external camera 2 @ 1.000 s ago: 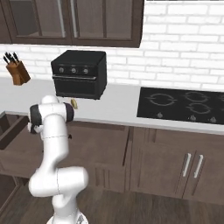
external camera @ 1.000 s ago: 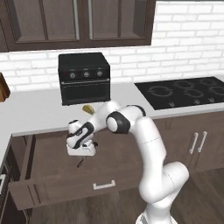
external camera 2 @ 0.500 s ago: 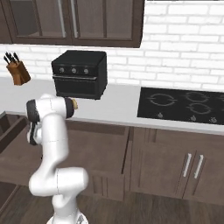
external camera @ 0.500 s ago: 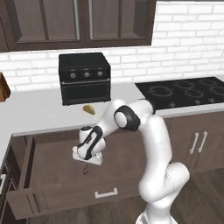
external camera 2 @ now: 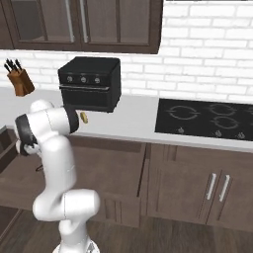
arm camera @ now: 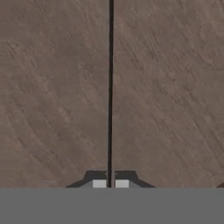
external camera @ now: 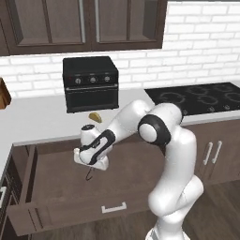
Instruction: Pick the ladle from the drawer and place it on the counter.
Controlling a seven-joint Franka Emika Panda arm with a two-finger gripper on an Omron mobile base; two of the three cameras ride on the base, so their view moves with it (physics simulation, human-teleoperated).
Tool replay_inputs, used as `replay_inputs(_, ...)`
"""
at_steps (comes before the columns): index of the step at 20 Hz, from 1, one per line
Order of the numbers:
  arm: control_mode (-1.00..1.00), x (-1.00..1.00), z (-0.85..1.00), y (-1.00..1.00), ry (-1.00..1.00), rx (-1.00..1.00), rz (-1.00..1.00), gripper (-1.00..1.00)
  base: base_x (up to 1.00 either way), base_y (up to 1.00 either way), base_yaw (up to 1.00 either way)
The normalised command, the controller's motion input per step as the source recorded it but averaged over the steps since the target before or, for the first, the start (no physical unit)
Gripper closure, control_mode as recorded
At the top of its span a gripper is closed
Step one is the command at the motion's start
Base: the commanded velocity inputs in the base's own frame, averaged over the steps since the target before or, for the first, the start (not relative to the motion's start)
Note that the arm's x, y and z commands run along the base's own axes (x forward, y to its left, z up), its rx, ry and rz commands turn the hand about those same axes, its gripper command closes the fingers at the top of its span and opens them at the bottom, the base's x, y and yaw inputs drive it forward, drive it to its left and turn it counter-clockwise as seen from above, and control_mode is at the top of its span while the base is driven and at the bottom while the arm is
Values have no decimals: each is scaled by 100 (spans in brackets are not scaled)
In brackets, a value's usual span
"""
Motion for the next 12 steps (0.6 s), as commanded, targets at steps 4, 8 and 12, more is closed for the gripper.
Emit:
replay_inputs(4, -100, -55, 100, 100, -9, -4, 13, 100, 0, 0, 0)
replay_inputs(8, -100, -31, 100, 100, -1, 0, 21, 100, 0, 0, 0)
replay_inputs(12, -100, -15, 96, 89, -2, 24, 21, 100, 0, 0, 0)
